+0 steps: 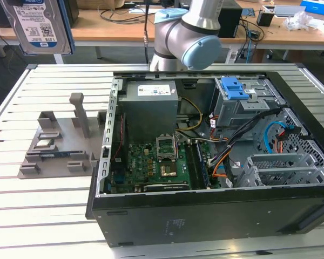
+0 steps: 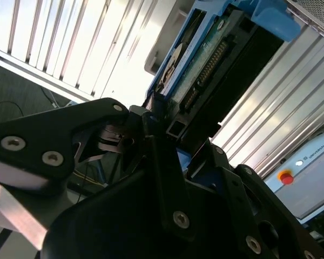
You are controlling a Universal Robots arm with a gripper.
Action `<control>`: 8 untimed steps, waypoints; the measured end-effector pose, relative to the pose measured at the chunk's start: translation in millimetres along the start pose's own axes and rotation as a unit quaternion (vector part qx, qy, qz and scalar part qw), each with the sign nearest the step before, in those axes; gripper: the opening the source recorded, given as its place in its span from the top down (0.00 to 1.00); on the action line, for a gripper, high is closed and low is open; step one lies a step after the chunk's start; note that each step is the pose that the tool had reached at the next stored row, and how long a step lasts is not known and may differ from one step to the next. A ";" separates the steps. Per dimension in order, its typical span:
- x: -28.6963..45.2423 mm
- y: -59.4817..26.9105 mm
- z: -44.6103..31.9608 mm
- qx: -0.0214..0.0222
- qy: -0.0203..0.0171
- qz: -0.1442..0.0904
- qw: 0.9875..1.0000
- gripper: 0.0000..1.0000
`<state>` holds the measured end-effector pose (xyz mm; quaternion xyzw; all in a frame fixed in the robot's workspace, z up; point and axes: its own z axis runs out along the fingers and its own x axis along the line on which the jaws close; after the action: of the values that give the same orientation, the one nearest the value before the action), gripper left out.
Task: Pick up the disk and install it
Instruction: 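Pick up the disk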
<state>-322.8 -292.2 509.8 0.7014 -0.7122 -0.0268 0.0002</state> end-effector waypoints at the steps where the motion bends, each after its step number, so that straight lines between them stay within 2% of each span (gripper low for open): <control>1: 0.0 -1.9 -0.1 0.000 0.000 0.000 1.000 0.63; 8: -0.2 -18.1 -0.7 0.000 0.000 0.000 1.000 0.63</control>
<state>-304.7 -292.3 509.8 0.7014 -0.7122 -0.0268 0.0002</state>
